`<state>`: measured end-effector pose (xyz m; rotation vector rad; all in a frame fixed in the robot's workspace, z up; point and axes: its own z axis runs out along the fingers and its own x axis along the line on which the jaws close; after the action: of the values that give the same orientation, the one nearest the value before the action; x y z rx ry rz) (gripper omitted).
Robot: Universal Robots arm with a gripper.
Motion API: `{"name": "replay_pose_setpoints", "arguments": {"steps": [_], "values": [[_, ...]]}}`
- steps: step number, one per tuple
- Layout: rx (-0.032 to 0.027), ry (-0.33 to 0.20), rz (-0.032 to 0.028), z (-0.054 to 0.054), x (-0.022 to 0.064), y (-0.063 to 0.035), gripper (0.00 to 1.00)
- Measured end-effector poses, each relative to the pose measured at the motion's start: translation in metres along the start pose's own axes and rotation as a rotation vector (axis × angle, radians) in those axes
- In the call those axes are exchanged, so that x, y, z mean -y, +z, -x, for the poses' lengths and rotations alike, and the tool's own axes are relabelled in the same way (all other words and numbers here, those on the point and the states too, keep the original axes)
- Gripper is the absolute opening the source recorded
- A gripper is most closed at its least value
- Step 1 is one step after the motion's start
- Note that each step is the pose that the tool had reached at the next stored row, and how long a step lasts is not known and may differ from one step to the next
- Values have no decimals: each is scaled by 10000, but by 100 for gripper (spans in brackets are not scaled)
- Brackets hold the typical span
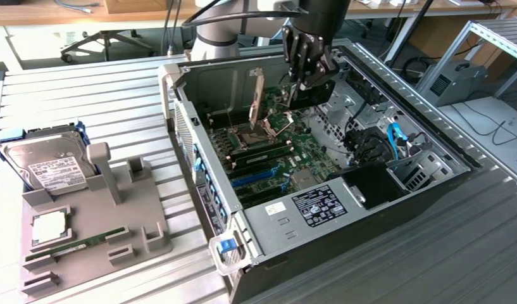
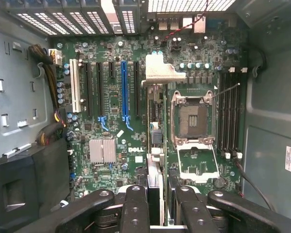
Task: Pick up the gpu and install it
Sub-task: 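Insert the gpu into the slot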
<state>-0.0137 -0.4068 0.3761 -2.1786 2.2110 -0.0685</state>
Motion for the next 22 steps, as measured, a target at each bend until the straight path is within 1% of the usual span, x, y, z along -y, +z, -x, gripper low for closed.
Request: {"name": "replay_pose_setpoints", "arguments": {"steps": [22], "values": [[1,0,0,-2,-3,60,27]]}}
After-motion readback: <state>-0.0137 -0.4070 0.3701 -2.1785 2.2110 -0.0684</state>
